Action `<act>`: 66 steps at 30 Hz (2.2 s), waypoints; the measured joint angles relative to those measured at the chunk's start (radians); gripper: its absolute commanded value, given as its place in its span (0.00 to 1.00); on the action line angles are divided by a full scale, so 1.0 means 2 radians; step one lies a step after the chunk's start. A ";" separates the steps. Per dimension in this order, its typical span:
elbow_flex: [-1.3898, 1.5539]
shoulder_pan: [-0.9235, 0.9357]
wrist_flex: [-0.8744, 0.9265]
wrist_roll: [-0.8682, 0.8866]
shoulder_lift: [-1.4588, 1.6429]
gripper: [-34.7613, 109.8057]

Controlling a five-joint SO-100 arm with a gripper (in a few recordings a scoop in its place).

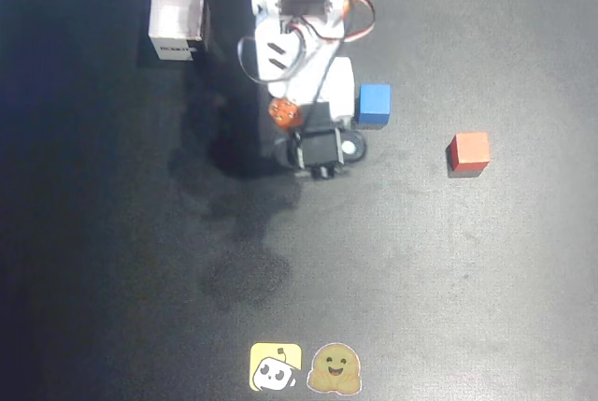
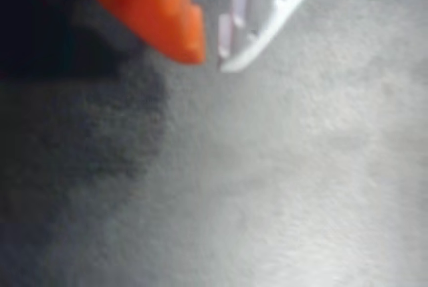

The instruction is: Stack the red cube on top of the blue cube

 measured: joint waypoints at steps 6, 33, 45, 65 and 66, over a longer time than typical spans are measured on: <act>-0.080 -0.056 0.013 0.031 -0.066 0.24; -0.369 -0.216 0.011 0.197 -0.364 0.24; -0.369 -0.202 0.052 0.260 -0.350 0.24; -0.544 -0.186 0.064 0.173 -0.493 0.24; -0.544 -0.185 0.067 0.176 -0.494 0.24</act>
